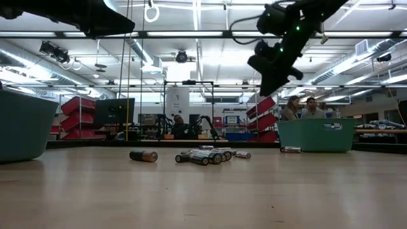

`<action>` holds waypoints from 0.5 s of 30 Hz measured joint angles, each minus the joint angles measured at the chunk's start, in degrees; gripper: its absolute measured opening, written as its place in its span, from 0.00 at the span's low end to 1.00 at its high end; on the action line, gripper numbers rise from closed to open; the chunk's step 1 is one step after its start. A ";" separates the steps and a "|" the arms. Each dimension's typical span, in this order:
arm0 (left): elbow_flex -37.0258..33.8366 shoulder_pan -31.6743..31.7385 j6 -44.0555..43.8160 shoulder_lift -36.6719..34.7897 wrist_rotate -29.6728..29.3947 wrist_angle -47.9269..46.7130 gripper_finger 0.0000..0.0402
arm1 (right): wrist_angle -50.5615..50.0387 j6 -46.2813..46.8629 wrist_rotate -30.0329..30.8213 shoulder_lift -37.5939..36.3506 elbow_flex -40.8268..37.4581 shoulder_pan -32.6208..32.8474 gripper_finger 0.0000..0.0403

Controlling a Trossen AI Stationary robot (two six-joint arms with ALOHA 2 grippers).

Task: Sort batteries
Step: Put the black battery into the green bin

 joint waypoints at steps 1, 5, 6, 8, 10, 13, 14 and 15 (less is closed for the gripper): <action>0.00 0.01 0.00 0.13 0.00 0.01 0.45 | -0.02 -1.85 -2.28 0.00 0.45 0.54 0.20; 0.00 0.00 0.20 0.50 -0.01 -0.29 0.45 | -0.05 -4.58 -8.64 0.00 1.07 2.25 0.20; 0.01 0.01 0.20 0.66 -0.01 -0.05 0.45 | -0.03 -4.56 -9.19 0.00 1.08 2.58 0.20; 0.02 0.00 0.23 0.75 0.01 -0.28 0.45 | -0.10 -4.56 -9.78 0.00 1.09 3.08 0.20; 0.02 0.01 0.24 0.89 -0.01 -0.21 0.45 | -0.09 -4.41 -9.78 0.00 1.09 3.42 0.20; 0.02 0.02 0.28 1.14 0.01 -0.27 0.45 | -0.09 -4.39 -9.78 0.00 1.09 3.65 0.20; 0.02 0.00 0.28 1.29 -0.01 -0.22 0.45 | -0.09 -4.37 -9.78 0.00 1.09 3.65 0.20; 0.02 0.00 0.28 1.44 -0.01 -0.09 0.45 | -0.08 -4.37 -9.78 0.00 1.09 3.65 0.20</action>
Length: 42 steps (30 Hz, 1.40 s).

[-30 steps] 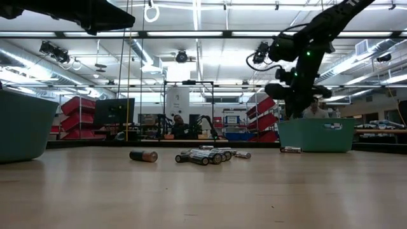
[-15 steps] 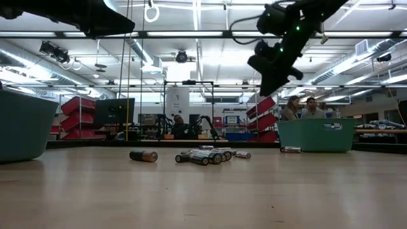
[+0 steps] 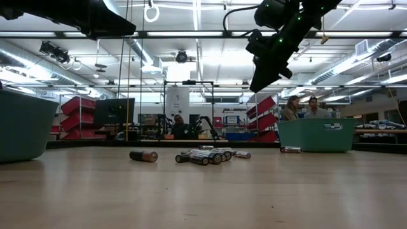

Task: Sort batteries
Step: Put the black battery into the green bin

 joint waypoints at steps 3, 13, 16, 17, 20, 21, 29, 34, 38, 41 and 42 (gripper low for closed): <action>0.00 0.00 0.00 0.13 0.01 -0.16 0.45 | -0.01 -0.32 0.00 0.00 0.00 0.16 0.20; 0.00 0.00 0.02 0.79 0.00 -0.10 0.45 | 1.44 -8.46 -3.42 0.00 -0.02 6.04 0.20; 0.00 0.00 0.02 0.78 0.00 -0.08 0.45 | 3.87 -11.13 -3.76 0.00 0.00 8.95 0.20; 0.00 0.00 0.02 0.78 0.00 -0.09 0.45 | 4.84 -11.76 -3.80 0.00 0.00 9.91 0.20; 0.00 0.00 0.02 0.78 0.00 -0.08 0.45 | 9.01 -12.63 -3.60 0.00 0.00 12.58 0.20; 0.00 0.02 0.02 0.78 0.00 -0.10 0.45 | 10.50 -12.63 -3.25 0.00 0.00 13.34 0.20; 0.00 0.02 -1.63 0.78 0.97 -1.95 0.45 | 17.63 -7.96 -1.43 0.00 0.00 16.49 0.20; 0.00 0.02 -3.91 1.93 11.07 -4.34 0.45 | 16.77 -7.45 -1.42 0.00 0.00 18.36 0.20; 0.00 -0.02 -4.49 5.45 17.76 -2.42 0.45 | 15.48 -7.52 -1.44 0.00 -0.01 19.75 0.20; 0.00 0.00 -4.49 9.22 18.83 0.06 0.45 | 14.85 -7.48 -1.44 0.00 0.00 20.51 0.20; 0.00 0.01 -4.47 10.52 19.40 1.01 0.45 | 14.79 -7.48 -1.44 0.00 0.00 20.75 0.20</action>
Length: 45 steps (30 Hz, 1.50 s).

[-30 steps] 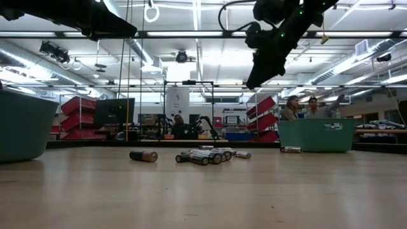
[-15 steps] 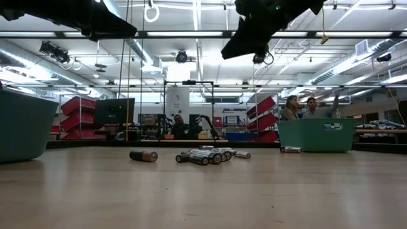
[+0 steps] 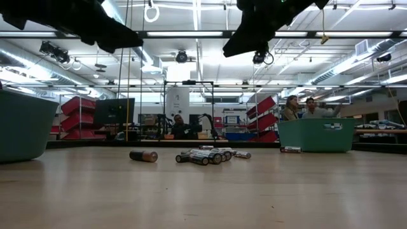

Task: Sort batteries
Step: Put the black battery into the green bin

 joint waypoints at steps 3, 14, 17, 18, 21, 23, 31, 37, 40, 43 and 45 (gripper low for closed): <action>0.34 -0.01 0.28 3.63 2.24 1.14 0.45 | 0.00 0.00 0.00 0.00 0.00 0.78 0.20; 6.83 -0.01 3.20 17.82 11.37 -2.01 0.45 | -0.29 0.44 0.00 0.00 -0.02 1.74 0.20; 9.23 0.01 5.75 22.29 11.46 -2.34 0.45 | -1.79 -0.33 0.00 0.00 -0.02 1.74 0.20; 10.16 0.01 6.39 23.48 11.76 -2.97 0.45 | -2.49 -0.80 0.00 0.00 -0.01 1.74 0.20; 12.17 0.01 8.04 26.28 13.21 -6.72 0.45 | -4.33 -0.95 -0.01 0.00 -0.02 1.48 0.20; 12.62 0.01 8.26 27.59 14.34 -8.33 0.45 | -5.85 -0.24 -0.05 0.00 -0.02 1.30 0.20; 12.74 2.12 8.89 31.70 20.81 -8.04 0.45 | -8.92 1.07 -0.46 0.00 -0.02 1.30 0.20; 12.74 5.55 10.77 33.55 25.32 -11.32 0.45 | -8.89 0.97 -0.48 0.00 -0.02 1.30 0.20; 12.66 6.83 11.91 35.76 26.44 -11.52 0.45 | -8.86 0.92 -0.47 0.00 -0.02 1.26 0.20; 12.55 7.61 11.94 38.83 28.94 -9.62 0.45 | -8.85 0.92 -0.48 0.00 -0.02 1.26 0.20; 12.55 7.61 11.93 40.56 30.84 -7.50 0.45 | -8.88 0.92 -0.48 0.00 -0.02 1.26 0.20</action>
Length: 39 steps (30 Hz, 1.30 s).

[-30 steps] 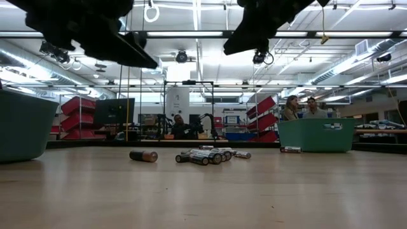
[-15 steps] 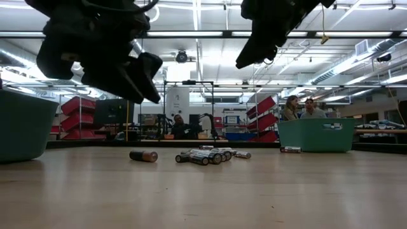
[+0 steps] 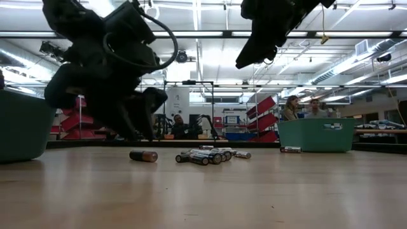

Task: Sort batteries
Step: Put the black battery into the green bin

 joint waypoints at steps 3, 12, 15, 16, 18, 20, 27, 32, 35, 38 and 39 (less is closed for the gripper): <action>0.00 -0.06 0.00 2.20 1.53 2.68 0.45 | 0.02 0.03 0.00 0.00 0.00 0.00 0.20; -0.02 1.13 -0.03 5.28 4.00 3.74 0.45 | 0.02 0.15 -0.02 0.00 0.00 0.00 0.20; -0.02 2.16 0.02 5.24 3.95 4.17 0.45 | 0.02 0.17 -0.02 0.00 0.00 0.00 0.20; -0.02 2.48 0.02 5.24 3.88 4.20 0.45 | 0.02 0.17 -0.02 0.00 0.00 0.00 0.20; -0.02 2.97 0.11 5.23 3.71 4.22 0.45 | 0.02 0.17 -0.02 0.00 0.00 0.00 0.20; -0.02 3.30 0.24 5.24 3.06 3.50 0.45 | 0.00 0.17 -0.02 0.00 0.00 0.02 0.20; -0.02 3.33 1.28 5.24 1.69 2.02 0.45 | 0.02 0.09 -0.02 0.00 0.00 0.02 0.20; -0.02 3.33 1.29 5.24 1.42 1.96 0.40 | 0.02 0.07 -0.02 0.00 0.00 0.02 0.20; -0.02 3.33 1.27 5.21 0.97 1.92 0.31 | 0.02 0.02 -0.02 0.00 0.00 0.02 0.20; -0.02 3.33 0.74 5.21 0.20 1.92 0.20 | 0.02 0.02 -0.02 0.00 0.00 0.04 0.20; -0.02 3.33 0.41 5.19 0.08 1.94 0.17 | 0.02 0.02 -0.02 0.00 0.00 0.02 0.20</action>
